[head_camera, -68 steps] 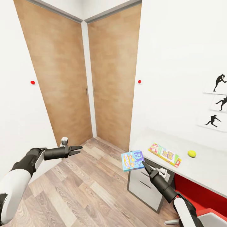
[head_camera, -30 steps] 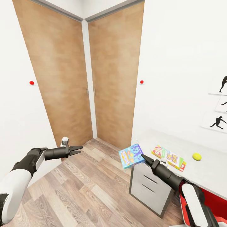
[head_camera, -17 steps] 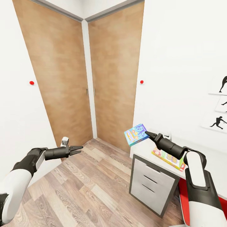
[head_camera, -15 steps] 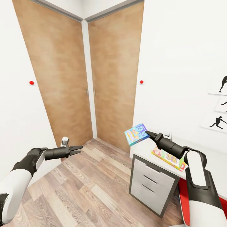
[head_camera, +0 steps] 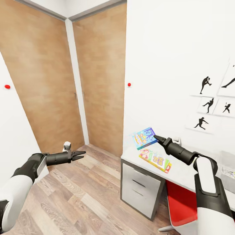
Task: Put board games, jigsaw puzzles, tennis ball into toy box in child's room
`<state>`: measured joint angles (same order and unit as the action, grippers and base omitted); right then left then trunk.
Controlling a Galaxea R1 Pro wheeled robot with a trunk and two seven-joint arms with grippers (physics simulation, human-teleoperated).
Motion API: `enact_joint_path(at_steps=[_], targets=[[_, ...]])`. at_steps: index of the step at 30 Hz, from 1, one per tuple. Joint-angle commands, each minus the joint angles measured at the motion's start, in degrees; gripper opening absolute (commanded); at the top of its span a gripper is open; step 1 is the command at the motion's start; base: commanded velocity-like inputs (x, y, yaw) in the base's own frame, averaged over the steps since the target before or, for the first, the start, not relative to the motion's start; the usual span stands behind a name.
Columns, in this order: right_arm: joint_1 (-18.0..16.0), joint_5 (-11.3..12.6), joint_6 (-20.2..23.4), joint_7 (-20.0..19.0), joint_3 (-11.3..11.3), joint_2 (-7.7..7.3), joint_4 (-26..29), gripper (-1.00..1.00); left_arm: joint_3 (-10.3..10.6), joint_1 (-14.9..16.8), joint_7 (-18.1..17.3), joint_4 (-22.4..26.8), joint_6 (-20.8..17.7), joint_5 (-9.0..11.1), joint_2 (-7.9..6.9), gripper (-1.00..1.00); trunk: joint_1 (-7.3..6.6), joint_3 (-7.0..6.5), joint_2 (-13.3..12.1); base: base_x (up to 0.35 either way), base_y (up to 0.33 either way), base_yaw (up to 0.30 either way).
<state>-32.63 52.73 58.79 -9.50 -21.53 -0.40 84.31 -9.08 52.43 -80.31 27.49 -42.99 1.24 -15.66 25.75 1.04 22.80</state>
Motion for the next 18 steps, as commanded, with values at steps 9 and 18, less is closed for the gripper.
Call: enact_joint_path(at_steps=[9,18], targets=[[-0.07,-0.26,0.27,-0.61,-0.26,-0.19,-0.11,-1.00,-0.06,0.04,-0.20,0.01,-0.60,-0.01,-0.15,1.00,0.03,0.11,0.12,0.000,-0.070,-0.284],[0.09,-0.26,0.27,-0.61,-0.36,-0.02,-0.11,-1.00,-0.15,0.04,-0.28,0.02,-0.58,-0.01,-0.32,1.00,0.03,0.11,0.12,0.000,-0.002,-0.286]])
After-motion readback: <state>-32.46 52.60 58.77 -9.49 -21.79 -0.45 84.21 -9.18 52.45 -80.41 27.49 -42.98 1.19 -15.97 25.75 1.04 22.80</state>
